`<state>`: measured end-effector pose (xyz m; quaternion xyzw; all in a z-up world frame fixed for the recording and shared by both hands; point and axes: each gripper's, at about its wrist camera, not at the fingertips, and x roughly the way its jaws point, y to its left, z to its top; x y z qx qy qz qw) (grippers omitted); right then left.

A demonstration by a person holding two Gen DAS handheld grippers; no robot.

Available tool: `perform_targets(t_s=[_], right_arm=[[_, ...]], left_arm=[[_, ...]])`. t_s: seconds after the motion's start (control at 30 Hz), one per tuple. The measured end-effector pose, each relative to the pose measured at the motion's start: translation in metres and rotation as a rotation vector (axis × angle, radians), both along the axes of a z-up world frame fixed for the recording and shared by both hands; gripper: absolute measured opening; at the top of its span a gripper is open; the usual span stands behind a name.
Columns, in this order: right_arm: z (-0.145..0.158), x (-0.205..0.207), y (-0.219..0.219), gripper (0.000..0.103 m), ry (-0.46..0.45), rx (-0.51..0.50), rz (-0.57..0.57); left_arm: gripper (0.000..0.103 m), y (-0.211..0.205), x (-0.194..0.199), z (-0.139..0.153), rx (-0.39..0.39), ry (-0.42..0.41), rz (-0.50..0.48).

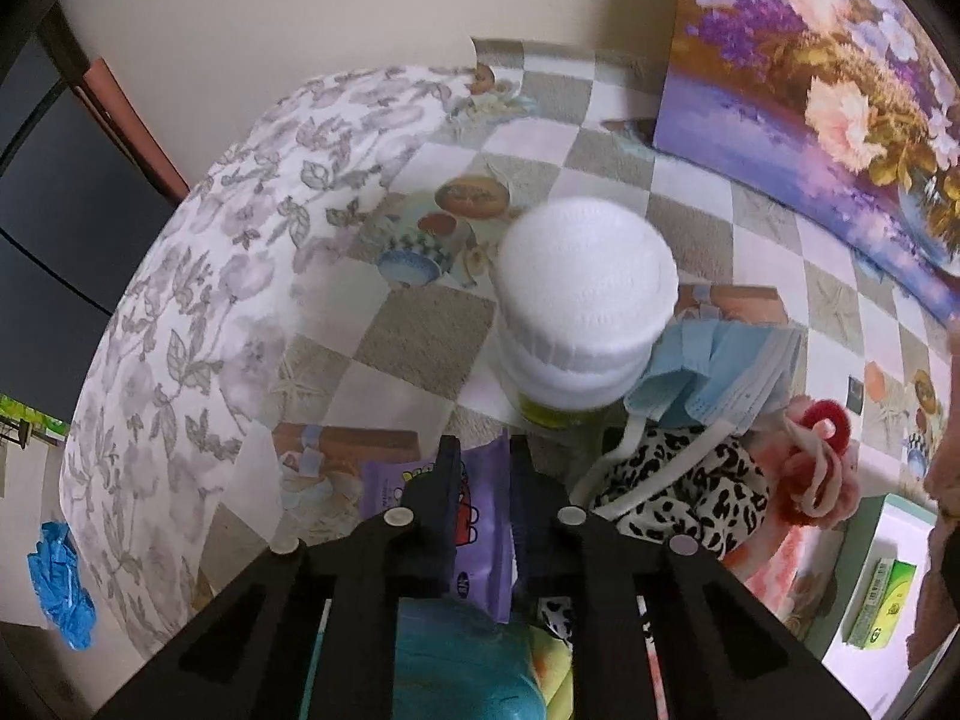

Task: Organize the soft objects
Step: 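Hold the cloth in the right gripper while the left gripper grasps the purple snack bag, then lower the cloth into the tray with the right gripper while the left drops the purple bag there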

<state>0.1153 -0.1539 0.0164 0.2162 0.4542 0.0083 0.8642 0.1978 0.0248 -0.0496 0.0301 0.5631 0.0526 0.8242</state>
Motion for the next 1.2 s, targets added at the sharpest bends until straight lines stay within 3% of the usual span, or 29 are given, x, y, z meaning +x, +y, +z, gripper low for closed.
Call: perform_targets(t_s=[0.37,0.87,1.2], right_arm=[[0.01,-0.005,-0.008,0.019,-0.02,0.007,-0.007],[0.035,-0.02,-0.023,0.019,-0.068,0.005,-0.035],[0.045,-0.04,-0.061,0.019,-0.061,-0.04,-0.112]], left_arm=[[0.008,0.019,-0.005,0.035,-0.109,-0.071,0.02],[0.006,0.03,-0.03,0.112,-0.144,-0.253,0.012],[0.006,-0.007,-0.053,0.144,-0.173,-0.324,-0.084]])
